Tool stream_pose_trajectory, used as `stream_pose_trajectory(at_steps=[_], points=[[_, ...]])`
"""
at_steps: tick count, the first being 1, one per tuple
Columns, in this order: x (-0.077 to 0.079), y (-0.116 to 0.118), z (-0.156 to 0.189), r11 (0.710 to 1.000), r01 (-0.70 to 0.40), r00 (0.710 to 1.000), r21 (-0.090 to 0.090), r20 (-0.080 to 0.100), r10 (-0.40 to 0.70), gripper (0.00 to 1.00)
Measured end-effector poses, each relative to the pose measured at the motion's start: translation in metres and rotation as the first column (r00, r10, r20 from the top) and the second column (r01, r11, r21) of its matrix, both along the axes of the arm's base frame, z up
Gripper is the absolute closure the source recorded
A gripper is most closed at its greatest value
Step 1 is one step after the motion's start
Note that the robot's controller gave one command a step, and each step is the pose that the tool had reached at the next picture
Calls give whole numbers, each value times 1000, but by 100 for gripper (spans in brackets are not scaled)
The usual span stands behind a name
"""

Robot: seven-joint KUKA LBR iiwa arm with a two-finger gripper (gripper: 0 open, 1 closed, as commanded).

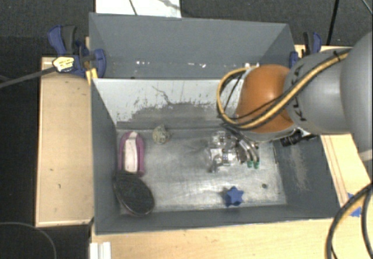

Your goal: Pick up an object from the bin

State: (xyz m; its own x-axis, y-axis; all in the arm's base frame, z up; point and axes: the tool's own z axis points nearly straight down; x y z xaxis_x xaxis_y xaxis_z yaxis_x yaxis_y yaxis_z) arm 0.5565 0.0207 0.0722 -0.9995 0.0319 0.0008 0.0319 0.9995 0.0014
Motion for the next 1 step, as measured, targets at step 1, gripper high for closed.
stream_pose_trajectory(at_steps=[1], points=[[7,-17,152,990,-139,990,-3,12,139,100]])
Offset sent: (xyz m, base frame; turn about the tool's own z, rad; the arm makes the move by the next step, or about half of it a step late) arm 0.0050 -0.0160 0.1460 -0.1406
